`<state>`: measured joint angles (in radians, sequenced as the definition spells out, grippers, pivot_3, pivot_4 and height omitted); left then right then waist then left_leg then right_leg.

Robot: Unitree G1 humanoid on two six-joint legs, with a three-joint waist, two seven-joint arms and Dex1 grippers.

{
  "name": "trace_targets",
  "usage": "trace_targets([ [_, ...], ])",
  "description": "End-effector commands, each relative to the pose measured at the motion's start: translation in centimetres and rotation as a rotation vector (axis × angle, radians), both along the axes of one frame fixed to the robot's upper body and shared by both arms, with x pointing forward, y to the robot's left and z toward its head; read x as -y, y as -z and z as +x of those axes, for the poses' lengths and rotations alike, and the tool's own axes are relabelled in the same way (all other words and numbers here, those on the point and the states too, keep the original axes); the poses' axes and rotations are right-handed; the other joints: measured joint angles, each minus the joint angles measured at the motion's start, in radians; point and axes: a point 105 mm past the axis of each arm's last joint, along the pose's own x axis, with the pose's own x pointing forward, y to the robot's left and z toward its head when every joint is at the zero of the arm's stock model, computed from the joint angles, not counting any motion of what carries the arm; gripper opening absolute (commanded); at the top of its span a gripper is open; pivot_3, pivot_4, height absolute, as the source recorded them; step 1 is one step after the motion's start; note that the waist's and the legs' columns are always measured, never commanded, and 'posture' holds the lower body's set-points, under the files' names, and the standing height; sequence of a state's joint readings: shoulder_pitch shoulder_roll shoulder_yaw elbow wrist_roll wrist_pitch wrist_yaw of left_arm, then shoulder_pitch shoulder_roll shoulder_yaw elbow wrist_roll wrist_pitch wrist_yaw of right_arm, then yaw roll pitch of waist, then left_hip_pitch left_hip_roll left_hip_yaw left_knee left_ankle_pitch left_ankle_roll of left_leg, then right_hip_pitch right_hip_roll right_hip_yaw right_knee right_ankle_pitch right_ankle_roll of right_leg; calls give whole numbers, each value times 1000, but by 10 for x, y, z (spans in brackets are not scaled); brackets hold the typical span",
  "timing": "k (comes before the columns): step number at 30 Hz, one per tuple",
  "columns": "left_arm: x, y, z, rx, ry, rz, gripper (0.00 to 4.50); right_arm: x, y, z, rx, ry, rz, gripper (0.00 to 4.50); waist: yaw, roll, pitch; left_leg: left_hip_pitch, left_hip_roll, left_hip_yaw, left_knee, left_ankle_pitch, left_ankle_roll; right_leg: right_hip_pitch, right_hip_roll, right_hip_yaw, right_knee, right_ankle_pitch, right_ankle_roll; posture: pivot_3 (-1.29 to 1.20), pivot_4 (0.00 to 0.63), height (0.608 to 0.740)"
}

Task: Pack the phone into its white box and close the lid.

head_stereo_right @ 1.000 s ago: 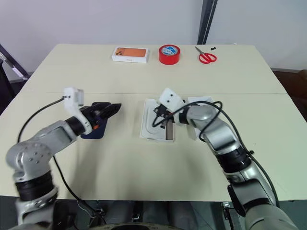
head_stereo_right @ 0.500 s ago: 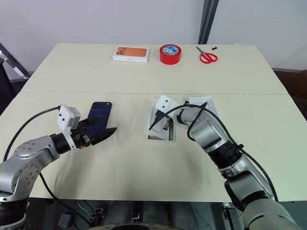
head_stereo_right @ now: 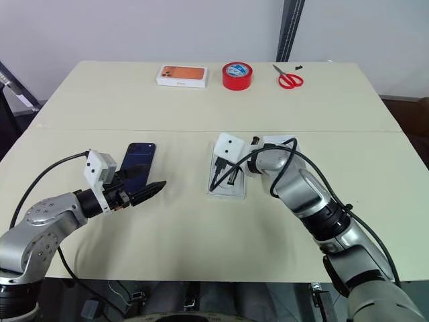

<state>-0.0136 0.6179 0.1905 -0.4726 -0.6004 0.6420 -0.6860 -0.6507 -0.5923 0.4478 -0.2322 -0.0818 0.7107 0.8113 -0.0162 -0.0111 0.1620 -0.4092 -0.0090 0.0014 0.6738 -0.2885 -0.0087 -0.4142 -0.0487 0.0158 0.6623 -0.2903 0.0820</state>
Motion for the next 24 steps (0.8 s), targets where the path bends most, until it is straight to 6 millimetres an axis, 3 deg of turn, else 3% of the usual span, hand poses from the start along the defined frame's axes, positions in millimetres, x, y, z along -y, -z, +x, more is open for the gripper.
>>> trace_targets([
  [1,1,-7,0,43,0,-1,3961,-4,-6,4,44,1,16,56,0,0,0,0,0,0,0,0,0,0,0,0,0,0,0,0,150,729],
  [6,5,-7,-1,44,6,-9,3961,-5,-4,35,101,120,32,56,-5,0,0,1,0,0,-1,0,0,0,0,0,1,0,0,0,150,729],
  [11,8,-6,-2,43,6,-15,3961,-7,8,50,110,153,12,56,-2,0,0,0,0,0,-1,0,0,-1,0,0,0,0,0,0,150,729],
  [16,10,-5,-5,39,6,-22,3961,-9,23,38,46,89,-14,56,-1,0,0,1,0,0,-1,0,0,0,0,0,0,0,0,0,150,729],
  [24,11,-3,-6,29,7,-26,3961,-8,25,23,12,47,-19,56,-3,0,0,1,0,0,-1,0,0,0,0,0,1,0,0,0,150,729],
])
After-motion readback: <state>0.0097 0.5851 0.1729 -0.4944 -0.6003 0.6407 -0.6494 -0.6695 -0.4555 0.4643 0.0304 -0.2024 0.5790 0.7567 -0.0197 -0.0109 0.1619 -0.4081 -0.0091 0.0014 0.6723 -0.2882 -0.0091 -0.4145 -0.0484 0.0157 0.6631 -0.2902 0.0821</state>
